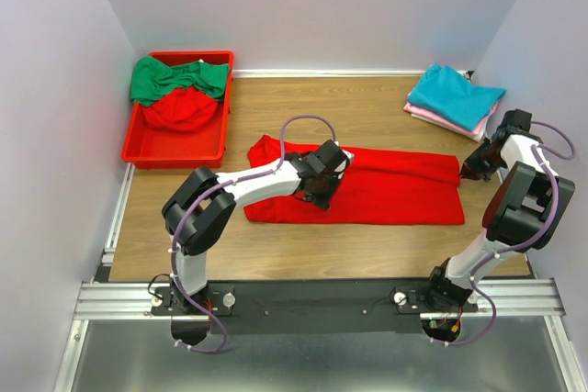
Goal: Fold and stack the t-shirts
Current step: Fold the tshirt
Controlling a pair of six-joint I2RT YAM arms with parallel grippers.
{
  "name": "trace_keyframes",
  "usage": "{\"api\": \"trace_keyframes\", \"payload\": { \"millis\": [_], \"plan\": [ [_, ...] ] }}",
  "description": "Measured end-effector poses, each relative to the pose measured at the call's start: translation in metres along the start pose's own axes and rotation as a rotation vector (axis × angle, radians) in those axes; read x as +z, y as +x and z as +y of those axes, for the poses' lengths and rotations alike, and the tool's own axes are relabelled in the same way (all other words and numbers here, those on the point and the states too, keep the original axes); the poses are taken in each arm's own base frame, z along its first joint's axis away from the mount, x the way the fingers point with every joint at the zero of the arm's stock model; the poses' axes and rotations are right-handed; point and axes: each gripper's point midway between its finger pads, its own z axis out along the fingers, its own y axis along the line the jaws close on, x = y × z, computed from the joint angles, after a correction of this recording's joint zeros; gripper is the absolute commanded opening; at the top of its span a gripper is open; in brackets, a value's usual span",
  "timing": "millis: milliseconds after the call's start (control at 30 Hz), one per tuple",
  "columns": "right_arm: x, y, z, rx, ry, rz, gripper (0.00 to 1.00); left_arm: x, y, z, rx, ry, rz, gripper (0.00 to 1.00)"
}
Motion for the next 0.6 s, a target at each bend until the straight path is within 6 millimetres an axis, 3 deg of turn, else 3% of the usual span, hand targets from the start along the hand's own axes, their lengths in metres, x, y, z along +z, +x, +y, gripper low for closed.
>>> {"api": "trace_keyframes", "payload": {
  "millis": [300,600],
  "plan": [
    [-0.003,-0.005,0.002,-0.004,-0.004,-0.011,0.14,-0.023,0.005,-0.002,-0.020,0.011,-0.027,0.00],
    [-0.004,-0.005,0.002,-0.004,-0.004,-0.011,0.14,-0.026,0.009,-0.002,-0.039,0.009,-0.022,0.00]
  ]
}}
